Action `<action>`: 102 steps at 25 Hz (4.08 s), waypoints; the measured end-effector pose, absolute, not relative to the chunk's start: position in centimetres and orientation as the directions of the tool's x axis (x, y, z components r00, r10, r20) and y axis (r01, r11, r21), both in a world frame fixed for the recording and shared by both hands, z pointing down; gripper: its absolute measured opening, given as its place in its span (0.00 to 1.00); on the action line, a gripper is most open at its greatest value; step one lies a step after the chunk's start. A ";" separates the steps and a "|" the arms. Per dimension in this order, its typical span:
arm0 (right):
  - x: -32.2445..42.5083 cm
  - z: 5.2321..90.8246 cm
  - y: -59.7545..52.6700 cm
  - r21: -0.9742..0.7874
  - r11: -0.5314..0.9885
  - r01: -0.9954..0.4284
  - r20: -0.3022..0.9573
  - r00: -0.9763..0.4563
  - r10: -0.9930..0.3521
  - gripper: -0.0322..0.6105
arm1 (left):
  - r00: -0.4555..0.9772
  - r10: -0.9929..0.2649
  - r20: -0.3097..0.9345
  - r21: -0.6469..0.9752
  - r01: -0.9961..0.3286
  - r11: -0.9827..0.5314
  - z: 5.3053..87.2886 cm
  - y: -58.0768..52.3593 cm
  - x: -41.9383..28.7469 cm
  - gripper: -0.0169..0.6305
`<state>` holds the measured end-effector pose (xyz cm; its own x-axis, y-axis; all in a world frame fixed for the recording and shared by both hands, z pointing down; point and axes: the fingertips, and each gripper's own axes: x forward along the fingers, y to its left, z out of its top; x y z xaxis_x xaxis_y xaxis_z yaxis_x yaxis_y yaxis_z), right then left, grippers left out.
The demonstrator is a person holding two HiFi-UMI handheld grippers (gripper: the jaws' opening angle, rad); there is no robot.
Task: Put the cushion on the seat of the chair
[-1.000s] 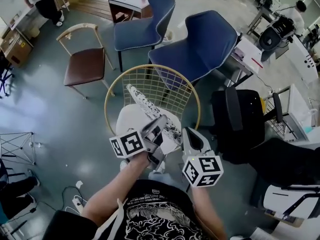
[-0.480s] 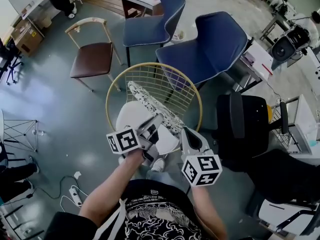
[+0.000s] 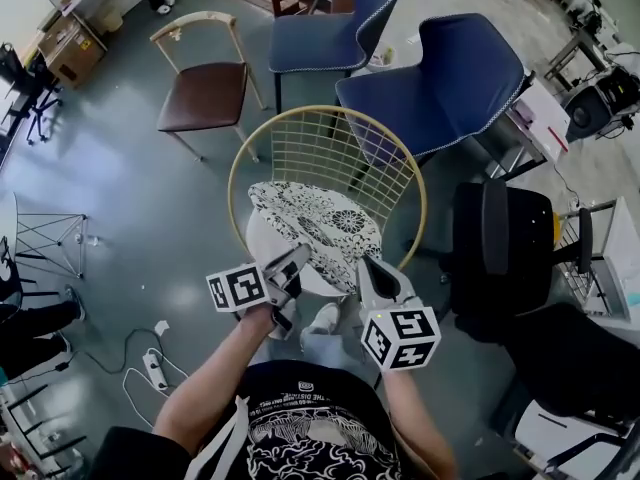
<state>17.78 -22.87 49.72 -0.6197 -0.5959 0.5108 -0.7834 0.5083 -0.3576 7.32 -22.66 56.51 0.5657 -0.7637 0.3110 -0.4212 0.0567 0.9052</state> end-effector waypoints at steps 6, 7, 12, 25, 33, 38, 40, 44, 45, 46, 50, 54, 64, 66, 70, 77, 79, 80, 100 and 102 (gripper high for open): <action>15.8 51.2 -20.8 -0.382 0.507 -0.772 0.528 -0.633 -0.566 0.05 | 0.576 -0.726 0.375 0.889 -0.446 0.106 59.5 -20.5 5.0 0.05; 15.3 51.5 -20.5 -0.388 0.509 -0.768 0.528 -0.638 -0.561 0.05 | 0.578 -0.719 0.385 0.887 -0.448 0.115 60.0 -20.2 4.6 0.05; 13.0 53.8 -18.6 -0.397 0.506 -0.766 0.555 -0.640 -0.532 0.05 | 0.578 -0.687 0.440 0.870 -0.465 0.165 63.6 -18.6 2.4 0.05; 10.4 58.8 -13.1 -0.419 0.438 -0.795 0.616 -0.603 -0.506 0.05 | 0.619 -0.549 0.561 0.813 -0.538 0.224 73.5 -13.4 -0.6 0.05; 8.4 60.2 -9.6 -0.405 0.384 -0.830 0.660 -0.556 -0.506 0.05 | 0.627 -0.480 0.613 0.780 -0.575 0.246 77.4 -10.9 -2.8 0.07; 7.3 60.8 -7.8 -0.404 0.366 -0.838 0.665 -0.544 -0.512 0.05 | 0.653 -0.423 0.629 0.771 -0.593 0.231 78.7 -9.0 -3.0 0.15; 6.9 60.8 -7.3 -0.404 0.363 -0.840 0.665 -0.542 -0.513 0.05 | 0.656 -0.403 0.639 0.764 -0.604 0.227 79.0 -8.5 -3.2 0.19; 6.6 60.8 -6.6 -0.403 0.352 -0.845 0.668 -0.535 -0.517 0.05 | 0.658 -0.382 0.649 0.755 -0.617 0.222 79.0 -7.8 -3.7 0.27; 6.4 60.7 -6.5 -0.402 0.353 -0.845 0.668 -0.534 -0.518 0.05 | 0.656 -0.382 0.651 0.754 -0.618 0.224 78.9 -7.6 -3.9 0.28; 6.3 60.6 -6.4 -0.400 0.356 -0.845 0.668 -0.534 -0.518 0.05 | 0.654 -0.383 0.652 0.753 -0.620 0.223 78.8 -7.4 -4.2 0.28; 5.3 59.8 -6.4 -0.392 0.375 -0.840 0.659 -0.541 -0.523 0.05 | 0.649 -0.379 0.660 0.745 -0.632 0.215 78.1 -6.6 -5.4 0.28; 4.3 58.6 -6.7 -0.382 0.398 -0.834 0.645 -0.549 -0.532 0.05 | 0.643 -0.391 0.658 0.744 -0.635 0.209 76.8 -5.8 -6.4 0.28; 3.9 54.5 -7.1 -0.373 0.389 -0.842 0.601 -0.539 -0.591 0.05 | 0.671 -0.496 0.552 0.760 -0.649 -0.033 65.9 -7.9 -3.8 0.20; 4.1 53.3 -7.4 -0.364 0.389 -0.846 0.586 -0.533 -0.611 0.05 | 0.674 -0.512 0.533 0.732 -0.670 -0.120 62.8 -8.8 -3.0 0.19; 4.1 51.2 -8.3 -0.346 0.397 -0.850 0.547 -0.526 -0.651 0.05 | 0.675 -0.549 0.493 0.669 -0.697 -0.257 57.6 -10.2 -1.6 0.07; 4.6 48.0 -9.2 -0.329 0.374 -0.867 0.486 -0.495 -0.720 0.05 | 0.682 -0.572 0.456 0.549 -0.721 -0.423 50.8 -10.3 0.3 0.02; 4.8 47.4 -9.5 -0.320 0.371 -0.872 0.471 -0.486 -0.736 0.05 | 0.678 -0.581 0.450 0.512 -0.729 -0.454 49.7 -10.3 0.7 0.02; 4.9 47.2 -9.7 -0.311 0.371 -0.875 0.465 -0.481 -0.743 0.05 | 0.676 -0.584 0.449 0.497 -0.732 -0.465 49.3 -10.3 0.8 0.02; 4.0 46.3 -11.0 -0.294 0.387 -0.874 0.440 -0.483 -0.757 0.05 | 0.638 -0.614 0.466 0.424 -0.769 -0.478 48.5 -11.1 0.3 0.02; 3.9 46.4 -11.0 -0.296 0.390 -0.872 0.442 -0.487 -0.754 0.05 | 0.638 -0.614 0.465 0.431 -0.769 -0.472 48.5 -11.1 0.2 0.02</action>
